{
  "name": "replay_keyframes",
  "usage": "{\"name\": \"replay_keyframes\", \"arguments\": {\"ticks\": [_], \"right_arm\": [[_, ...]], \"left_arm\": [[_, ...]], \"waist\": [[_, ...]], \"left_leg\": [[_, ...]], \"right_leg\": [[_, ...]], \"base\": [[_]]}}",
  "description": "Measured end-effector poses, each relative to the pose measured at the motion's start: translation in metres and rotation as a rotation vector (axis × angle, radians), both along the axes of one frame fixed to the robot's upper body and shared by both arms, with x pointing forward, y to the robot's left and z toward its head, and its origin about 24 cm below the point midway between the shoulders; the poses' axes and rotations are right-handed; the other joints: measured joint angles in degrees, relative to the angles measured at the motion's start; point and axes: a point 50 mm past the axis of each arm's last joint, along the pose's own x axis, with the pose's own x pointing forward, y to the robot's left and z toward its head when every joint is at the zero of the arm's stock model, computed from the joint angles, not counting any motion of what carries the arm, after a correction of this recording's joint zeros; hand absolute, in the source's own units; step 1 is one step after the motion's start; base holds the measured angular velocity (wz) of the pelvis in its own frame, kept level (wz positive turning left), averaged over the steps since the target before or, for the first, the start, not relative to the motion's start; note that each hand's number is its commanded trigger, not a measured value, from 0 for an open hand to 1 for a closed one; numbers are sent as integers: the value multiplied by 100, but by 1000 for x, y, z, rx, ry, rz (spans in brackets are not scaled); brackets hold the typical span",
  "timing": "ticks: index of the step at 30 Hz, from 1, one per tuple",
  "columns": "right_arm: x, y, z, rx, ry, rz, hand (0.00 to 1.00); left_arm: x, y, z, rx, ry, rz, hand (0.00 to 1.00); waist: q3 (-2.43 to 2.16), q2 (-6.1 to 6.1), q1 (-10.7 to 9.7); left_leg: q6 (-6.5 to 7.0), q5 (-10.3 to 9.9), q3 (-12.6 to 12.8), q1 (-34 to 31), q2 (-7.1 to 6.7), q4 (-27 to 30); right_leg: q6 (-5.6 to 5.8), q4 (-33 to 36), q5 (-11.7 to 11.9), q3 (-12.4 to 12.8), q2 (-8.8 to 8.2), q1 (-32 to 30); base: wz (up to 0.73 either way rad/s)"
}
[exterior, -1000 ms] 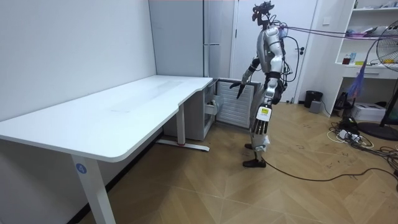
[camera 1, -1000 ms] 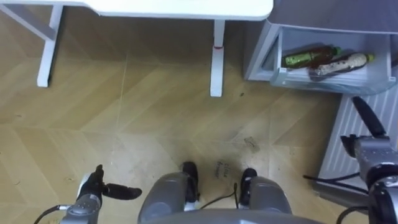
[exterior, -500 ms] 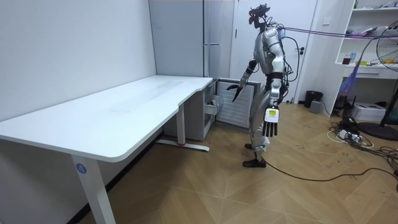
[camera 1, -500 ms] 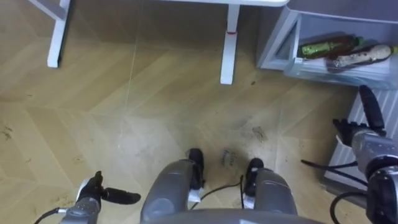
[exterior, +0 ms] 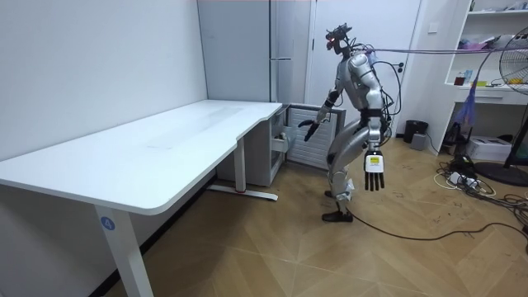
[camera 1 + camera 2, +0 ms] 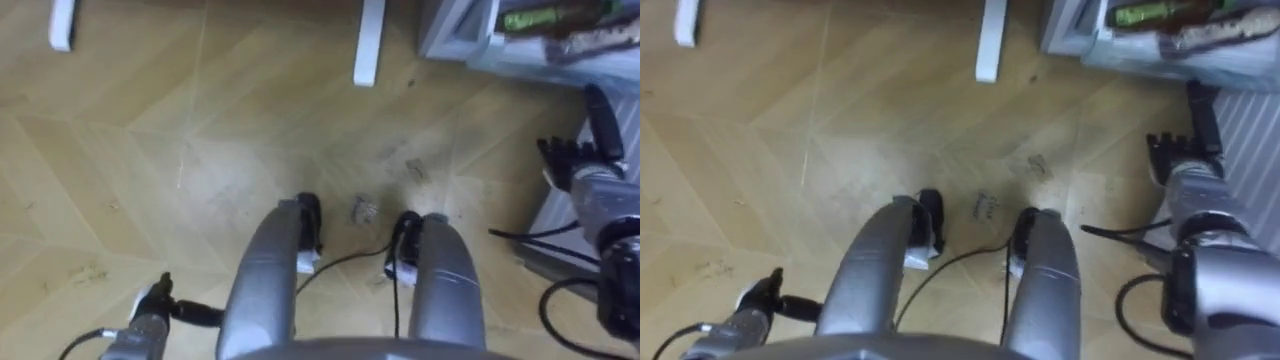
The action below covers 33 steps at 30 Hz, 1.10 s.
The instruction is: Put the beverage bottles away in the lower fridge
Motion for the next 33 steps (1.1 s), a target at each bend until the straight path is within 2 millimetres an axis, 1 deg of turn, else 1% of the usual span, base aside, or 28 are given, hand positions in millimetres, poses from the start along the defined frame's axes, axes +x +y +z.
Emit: {"name": "replay_keyframes", "arguments": {"ticks": [1,2,3,4,5,6,7,8,9,10,12,13,14,16,17,18,20,22,23,25,26,28,30,31,32,33], "right_arm": [[9,-4,13,-24,-30,5,0],[14,-5,19,-37,-47,9,0],[22,-6,32,-58,-82,14,0],[30,-7,43,-74,-113,24,0],[35,-6,49,-80,-134,30,0],[43,-3,60,-86,-169,44,0],[48,-1,66,-76,-175,37,0],[47,-1,65,-73,-167,28,0],[47,-1,65,-69,-163,25,0],[48,-1,67,-66,-163,25,0],[50,-1,71,-67,-159,20,0],[50,-3,74,-69,-151,13,0],[50,-4,76,-70,-148,10,0],[49,-8,81,-72,-131,-14,0],[50,-8,82,-72,-127,-19,0],[50,-9,86,-72,-117,-30,0],[52,-10,92,-69,-98,-43,0],[54,-11,99,-80,-75,-50,0],[55,-11,101,-82,-73,-52,0],[58,-10,107,-92,-73,-49,0],[59,-9,109,-95,-72,-49,0],[63,-8,121,-102,-62,-55,0],[67,-8,131,-111,-80,-53,0],[70,-8,140,-131,-84,-47,0],[71,-8,143,-143,-87,-46,0],[73,-8,148,-154,-99,-48,0]], "left_arm": [[4,0,2,-3,-22,6,0],[5,0,3,-1,-32,9,0],[8,0,4,2,-47,9,0],[11,0,5,2,-59,6,0],[11,0,6,2,-62,6,0],[12,1,7,4,-65,7,0],[13,2,8,2,-73,16,0],[15,3,9,2,-82,19,0],[16,6,11,7,-96,19,0],[17,8,13,11,-108,19,0],[19,9,15,16,-123,16,0],[20,9,16,20,-135,18,0],[21,9,16,21,-138,18,0],[21,13,18,30,-147,17,0],[21,15,19,35,-149,18,0],[21,20,20,47,-151,27,0],[17,29,23,66,-157,64,0],[9,41,25,91,-159,111,0],[7,43,26,97,-156,118,0],[3,53,28,127,-154,133,0],[2,55,29,132,-157,137,0],[-5,61,30,145,-163,167,0],[-9,64,31,158,-158,168,0],[-10,65,31,164,-157,170,0],[-10,65,31,166,-155,170,0],[-12,67,32,172,-151,170,0]], "waist": [[0,-6,1],[0,-10,2],[1,-22,14],[3,-42,12],[-2,-60,7],[-1,-83,-13],[-8,-99,-43],[-4,-136,-47],[1,-231,-50],[-3,-298,-58],[-9,-338,-69],[-7,-382,-64],[-11,-389,-65],[-11,-416,-132],[-14,-423,-132],[-13,-434,-142],[-14,-449,-146],[-5,-464,-123],[-4,-466,-118],[18,-515,-85],[18,-520,-82],[13,-548,-94],[13,-547,-99],[13,-547,-75],[13,-547,-59],[13,-548,-15]], "left_leg": [[-21,-12,-20,-199,0,124],[-25,-15,-25,-297,-1,190],[-28,-16,-32,-448,-1,289],[-28,-15,-33,-563,-11,358],[-29,-15,-32,-619,-20,392],[-30,-15,-54,-702,-41,458],[-38,-11,-116,-791,-92,528],[-41,-9,-138,-830,-108,561],[-44,-11,-158,-939,-120,634],[-47,-9,-198,-1087,-119,719],[-50,-6,-259,-1269,-122,826],[-47,-6,-263,-1348,-139,880],[-46,-5,-269,-1382,-158,900],[-38,32,-305,-1477,-336,920],[-36,47,-307,-1507,-348,919],[-63,80,-343,-1549,-405,892],[-77,96,-354,-1592,-413,877],[-67,124,-367,-1600,-421,873],[-69,126,-370,-1600,-427,869],[-81,131,-388,-1600,-424,865],[-91,137,-407,-1609,-422,863],[-140,165,-484,-1611,-417,839],[-170,213,-568,-1599,-426,811],[-207,237,-616,-1599,-428,798],[-225,246,-641,-1597,-431,797],[-265,258,-697,-1588,-424,795]], "right_leg": [[-27,140,-23,-15,-25,-188],[-36,214,-35,-13,-34,-282],[-48,333,-51,-2,-45,-440],[-54,436,-81,-19,-95,-559],[-66,492,-101,-41,-137,-609],[-113,589,-133,-98,-208,-678],[-126,689,-179,-135,-257,-732],[-127,741,-202,-138,-272,-759],[-123,834,-258,-142,-292,-861],[-156,904,-282,-169,-319,-966],[-172,971,-290,-223,-338,-1090],[-169,1019,-290,-219,-354,-1167],[-166,1046,-291,-228,-381,-1196],[-132,1187,-347,-235,-547,-1294],[-121,1198,-353,-231,-552,-1318],[-119,1203,-354,-249,-594,-1354],[-119,1205,-354,-267,-618,-1388],[-132,1218,-360,-296,-635,-1392],[-141,1224,-366,-302,-642,-1392],[-169,1263,-408,-328,-644,-1391],[-170,1268,-413,-358,-649,-1386],[-250,1280,-457,-491,-700,-1334],[-313,1280,-496,-573,-720,-1279],[-349,1287,-517,-627,-721,-1261],[-371,1297,-530,-654,-716,-1248],[-423,1309,-559,-715,-706,-1207]], "base": [[15],[10],[10],[12],[15],[23],[27],[27],[16],[10],[7],[7],[16],[31],[28],[18],[12],[4],[5],[8],[14],[15],[16],[16],[13],[14]]}}
